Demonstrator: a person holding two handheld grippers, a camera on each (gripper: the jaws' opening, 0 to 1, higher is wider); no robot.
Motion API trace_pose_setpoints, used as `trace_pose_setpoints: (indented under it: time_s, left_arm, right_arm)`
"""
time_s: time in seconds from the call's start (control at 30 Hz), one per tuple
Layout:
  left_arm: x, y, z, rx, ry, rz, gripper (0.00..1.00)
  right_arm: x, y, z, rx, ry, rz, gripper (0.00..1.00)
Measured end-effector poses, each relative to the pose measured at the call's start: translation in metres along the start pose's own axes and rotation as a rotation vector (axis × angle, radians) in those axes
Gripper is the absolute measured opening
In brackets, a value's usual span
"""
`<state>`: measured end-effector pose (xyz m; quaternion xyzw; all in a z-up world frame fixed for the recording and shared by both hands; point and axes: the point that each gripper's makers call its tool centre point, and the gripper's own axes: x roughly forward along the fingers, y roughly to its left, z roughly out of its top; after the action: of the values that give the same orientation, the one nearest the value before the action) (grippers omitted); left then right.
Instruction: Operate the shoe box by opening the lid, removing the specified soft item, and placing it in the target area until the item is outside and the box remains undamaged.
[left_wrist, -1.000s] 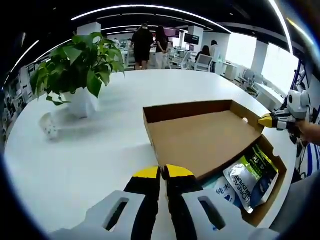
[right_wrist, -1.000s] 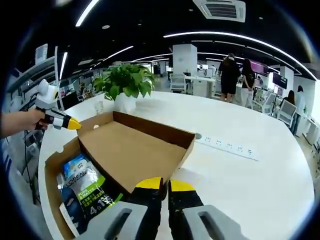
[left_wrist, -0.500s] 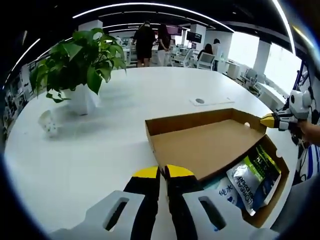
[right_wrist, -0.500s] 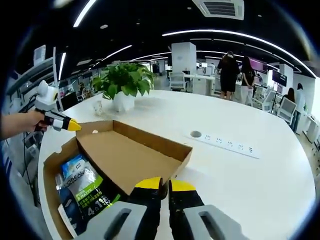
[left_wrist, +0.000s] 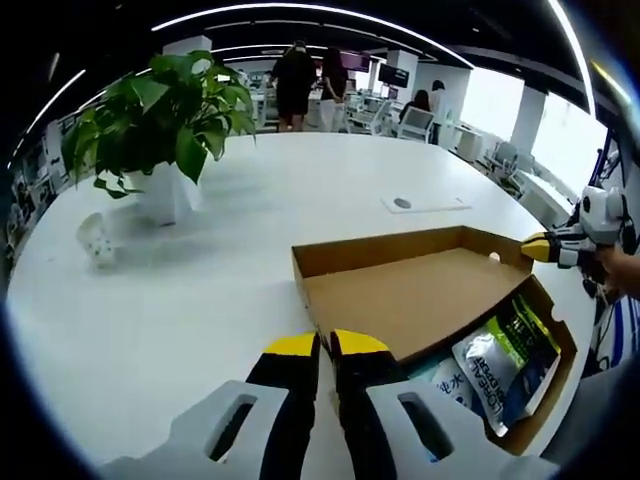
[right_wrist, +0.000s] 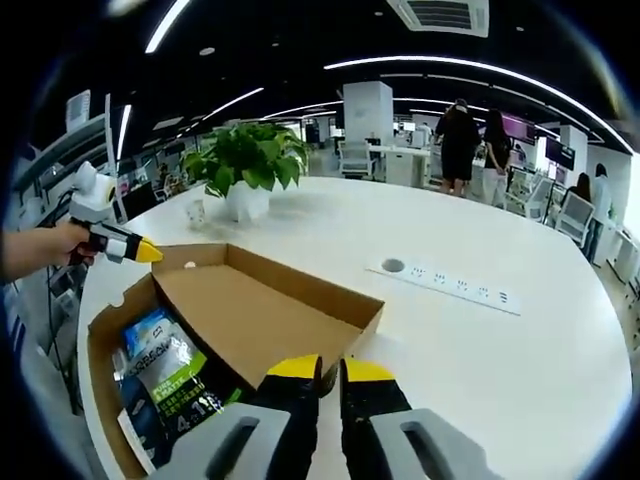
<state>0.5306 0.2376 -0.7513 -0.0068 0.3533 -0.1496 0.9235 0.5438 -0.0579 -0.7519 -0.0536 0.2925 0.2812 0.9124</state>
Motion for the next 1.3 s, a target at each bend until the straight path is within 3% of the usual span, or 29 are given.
trace_pose_setpoints:
  time_s: [0.07,0.23,0.67,1.3]
  left_arm:
    - [-0.002,-0.002,0.000,0.010,-0.001,0.000,0.04]
    - [-0.007,-0.004,0.002,0.028,-0.017,0.002,0.18]
    - [-0.034,-0.027,0.008,0.081,-0.056,-0.009,0.25]
    - [-0.035,-0.083,-0.029,0.090,0.000,-0.135,0.31]
  right_arm:
    - [-0.002,0.002,0.002,-0.009,-0.002,0.006,0.03]
    - [-0.010,0.004,0.004,-0.003,-0.013,0.018,0.08]
    - [-0.029,0.029,0.006,-0.033,-0.029,0.077,0.20]
    - [-0.058,0.046,-0.020,-0.048,-0.009,0.106,0.36]
